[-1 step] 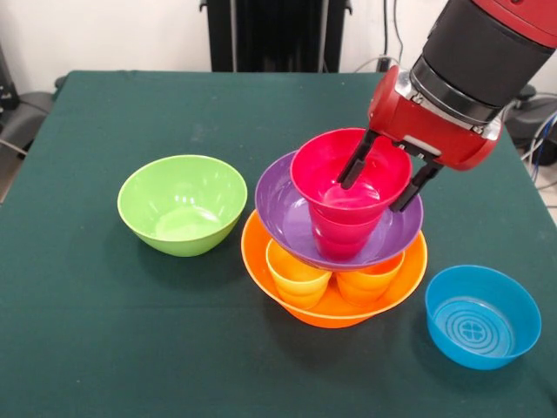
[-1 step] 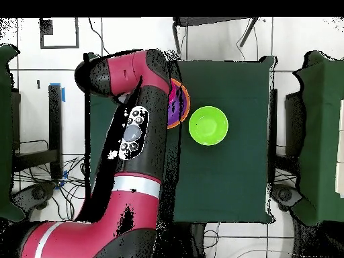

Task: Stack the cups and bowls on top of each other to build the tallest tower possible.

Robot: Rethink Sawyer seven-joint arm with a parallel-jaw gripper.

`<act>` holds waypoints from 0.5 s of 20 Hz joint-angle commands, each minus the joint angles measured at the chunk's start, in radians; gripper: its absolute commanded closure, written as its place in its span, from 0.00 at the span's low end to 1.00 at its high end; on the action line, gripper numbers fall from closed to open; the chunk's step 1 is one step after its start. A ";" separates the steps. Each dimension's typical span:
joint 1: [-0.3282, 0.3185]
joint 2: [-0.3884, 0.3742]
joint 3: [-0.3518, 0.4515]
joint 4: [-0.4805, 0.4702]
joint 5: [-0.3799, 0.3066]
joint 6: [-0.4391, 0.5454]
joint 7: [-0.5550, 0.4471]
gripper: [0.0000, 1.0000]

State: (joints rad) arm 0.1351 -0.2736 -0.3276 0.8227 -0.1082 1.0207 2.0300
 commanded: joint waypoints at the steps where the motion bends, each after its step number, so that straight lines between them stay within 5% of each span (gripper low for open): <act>1: -0.020 -0.012 0.086 0.078 0.009 -0.025 0.052 0.00; 10: -0.049 -0.039 0.125 0.056 0.058 0.057 -0.004 0.00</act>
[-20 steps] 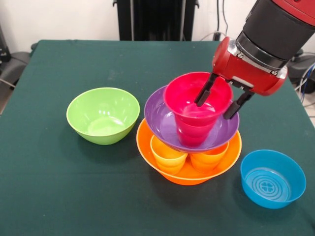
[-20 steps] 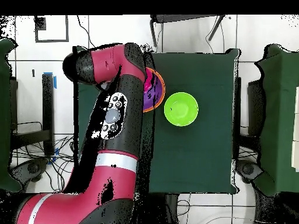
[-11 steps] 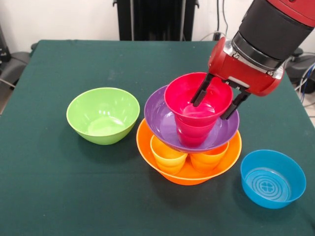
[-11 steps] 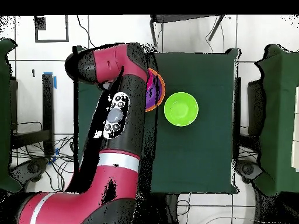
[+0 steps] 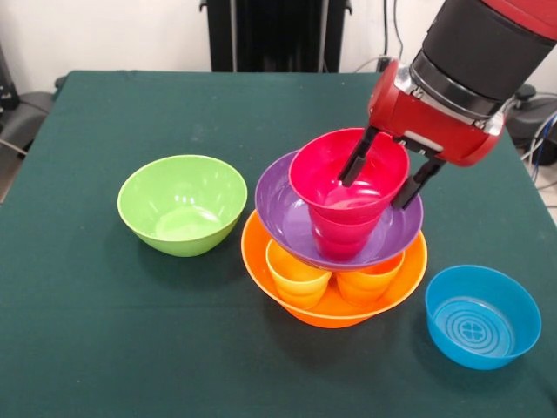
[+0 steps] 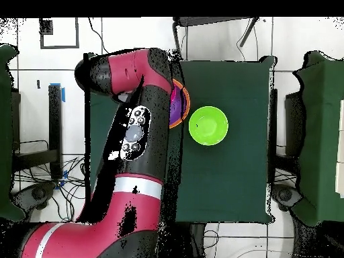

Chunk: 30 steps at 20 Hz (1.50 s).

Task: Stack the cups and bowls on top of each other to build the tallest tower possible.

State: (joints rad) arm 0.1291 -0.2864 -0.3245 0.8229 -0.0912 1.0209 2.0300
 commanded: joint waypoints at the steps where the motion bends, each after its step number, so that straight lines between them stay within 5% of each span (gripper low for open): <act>1: -0.044 -0.025 0.124 0.051 0.045 0.064 -0.006 0.00; 19: -0.039 -0.047 0.154 0.075 0.107 0.054 -0.022 0.00; 30: -0.078 -0.038 0.159 -0.079 0.106 0.170 -0.126 0.00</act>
State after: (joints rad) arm 0.0966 -0.3377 -0.2881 0.8088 0.0172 1.0325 2.0300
